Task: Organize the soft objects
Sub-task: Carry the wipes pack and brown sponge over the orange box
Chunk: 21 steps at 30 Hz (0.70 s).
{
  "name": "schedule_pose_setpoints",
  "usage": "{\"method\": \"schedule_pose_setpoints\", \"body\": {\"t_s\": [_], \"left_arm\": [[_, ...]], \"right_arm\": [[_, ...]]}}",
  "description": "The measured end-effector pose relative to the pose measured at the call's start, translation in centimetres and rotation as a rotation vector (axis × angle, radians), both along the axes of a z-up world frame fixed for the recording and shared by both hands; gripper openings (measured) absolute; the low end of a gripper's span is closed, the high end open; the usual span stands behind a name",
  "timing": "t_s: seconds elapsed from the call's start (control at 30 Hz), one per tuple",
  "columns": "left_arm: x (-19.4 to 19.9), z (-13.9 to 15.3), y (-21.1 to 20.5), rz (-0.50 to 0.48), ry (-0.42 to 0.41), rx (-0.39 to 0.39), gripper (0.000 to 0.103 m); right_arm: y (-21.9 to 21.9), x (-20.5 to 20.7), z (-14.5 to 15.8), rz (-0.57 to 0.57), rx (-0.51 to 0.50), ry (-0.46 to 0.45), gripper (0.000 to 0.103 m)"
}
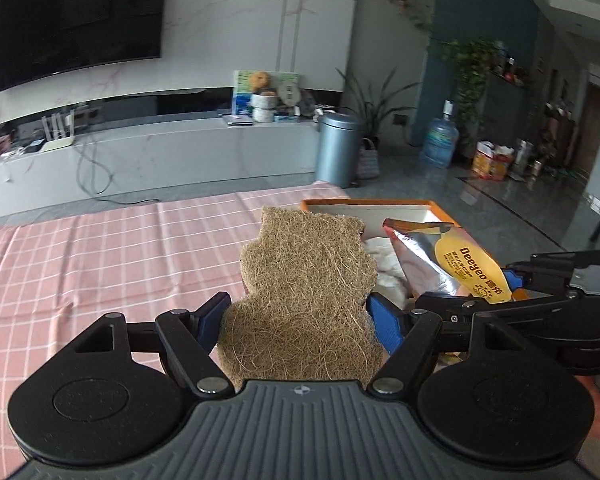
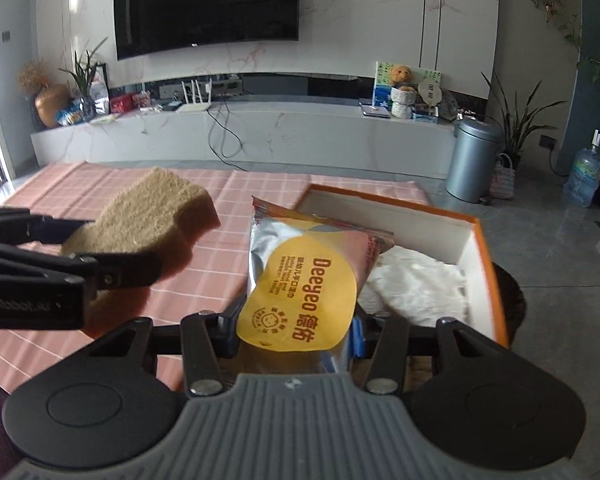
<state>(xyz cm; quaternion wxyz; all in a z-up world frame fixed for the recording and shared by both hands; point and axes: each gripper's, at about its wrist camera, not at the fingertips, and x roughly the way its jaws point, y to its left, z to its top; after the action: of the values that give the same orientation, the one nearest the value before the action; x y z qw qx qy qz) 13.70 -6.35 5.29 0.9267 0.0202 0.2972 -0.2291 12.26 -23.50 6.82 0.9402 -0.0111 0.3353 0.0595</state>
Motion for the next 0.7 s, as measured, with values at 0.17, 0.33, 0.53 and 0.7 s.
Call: {"method": "schedule_pose_setpoints", "body": {"t_s": [0.17, 0.33, 0.53, 0.7], "left_arm": [[1.7, -0.5, -2.9, -0.083, 0.009, 0.035, 0.086], [3.5, -1.2, -5.8, -0.137, 0.036, 0.078, 0.086], [4.9, -2.0, -8.7, -0.175, 0.056, 0.116, 0.086], [5.7, -3.0, -10.5, -0.222, 0.096, 0.144, 0.086]], "right_arm": [[-4.1, 1.5, -0.5, -0.027, -0.034, 0.052, 0.049], [-6.2, 3.4, -1.2, -0.021, -0.065, 0.103, 0.049], [-7.1, 5.9, -2.1, -0.003, -0.137, 0.138, 0.049], [-7.0, 6.8, -3.4, 0.041, -0.192, 0.187, 0.049]]}}
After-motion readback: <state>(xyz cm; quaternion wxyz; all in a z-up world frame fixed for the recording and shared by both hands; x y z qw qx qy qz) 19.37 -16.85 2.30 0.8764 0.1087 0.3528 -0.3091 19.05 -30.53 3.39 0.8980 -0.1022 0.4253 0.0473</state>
